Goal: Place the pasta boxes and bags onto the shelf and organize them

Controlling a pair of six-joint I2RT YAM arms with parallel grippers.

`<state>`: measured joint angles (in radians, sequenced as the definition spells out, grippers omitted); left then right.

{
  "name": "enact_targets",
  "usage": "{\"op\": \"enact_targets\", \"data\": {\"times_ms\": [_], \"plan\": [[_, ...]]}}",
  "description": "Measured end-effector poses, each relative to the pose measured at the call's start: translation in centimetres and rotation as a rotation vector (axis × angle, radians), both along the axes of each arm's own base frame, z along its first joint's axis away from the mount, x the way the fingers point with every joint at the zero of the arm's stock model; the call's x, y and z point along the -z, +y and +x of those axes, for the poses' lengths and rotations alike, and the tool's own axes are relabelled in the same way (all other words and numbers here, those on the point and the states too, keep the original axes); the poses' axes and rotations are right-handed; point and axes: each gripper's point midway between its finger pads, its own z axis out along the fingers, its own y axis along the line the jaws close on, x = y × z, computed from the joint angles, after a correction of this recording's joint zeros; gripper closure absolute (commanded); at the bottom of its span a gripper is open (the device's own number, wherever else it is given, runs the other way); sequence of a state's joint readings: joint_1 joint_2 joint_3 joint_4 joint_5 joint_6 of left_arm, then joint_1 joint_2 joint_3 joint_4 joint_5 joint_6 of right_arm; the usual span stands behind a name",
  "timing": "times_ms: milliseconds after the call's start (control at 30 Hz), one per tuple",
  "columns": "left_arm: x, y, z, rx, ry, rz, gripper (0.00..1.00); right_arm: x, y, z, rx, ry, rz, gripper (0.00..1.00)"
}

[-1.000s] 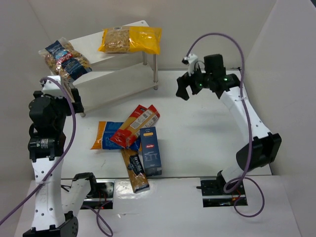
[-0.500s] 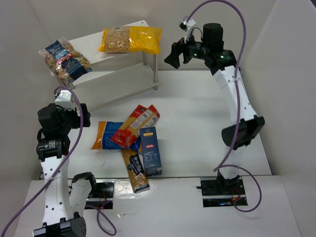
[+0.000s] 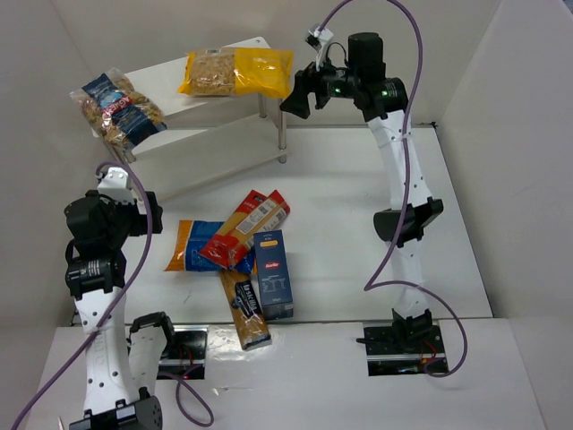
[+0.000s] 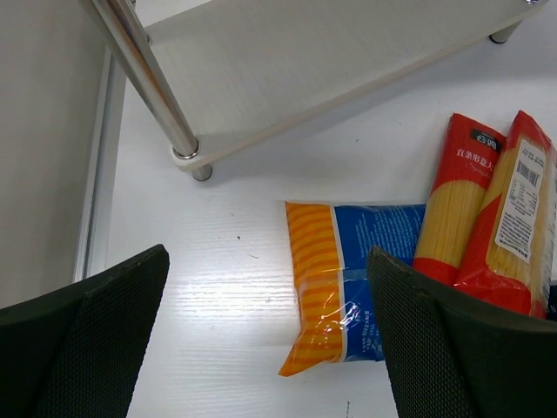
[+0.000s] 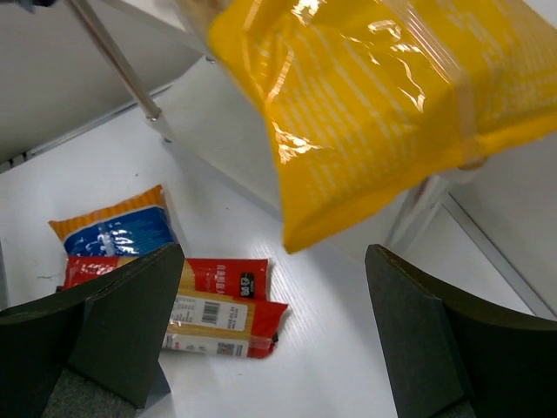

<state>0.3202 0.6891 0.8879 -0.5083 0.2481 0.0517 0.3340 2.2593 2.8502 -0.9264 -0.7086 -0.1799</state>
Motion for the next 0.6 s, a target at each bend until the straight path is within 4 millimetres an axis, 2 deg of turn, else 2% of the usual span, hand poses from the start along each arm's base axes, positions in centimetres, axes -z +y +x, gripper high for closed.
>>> {"op": "enact_targets", "data": {"times_ms": [100, 233, 600], "plan": [[0.2, -0.1, 0.0, 0.006, 0.003, -0.002, 0.00, -0.9, 1.0, -1.0, -0.034, -0.019, 0.011, 0.07], [0.5, -0.2, 0.0, 0.013, 0.009, -0.007, 0.00, -0.5, 2.2, -1.7, -0.052, -0.008, 0.004, 0.07], [0.5, -0.3, 0.0, 0.018, 0.009, -0.008, 0.00, 0.9, 2.1, -0.2, 0.011, 0.000, -0.025, 0.07]]}}
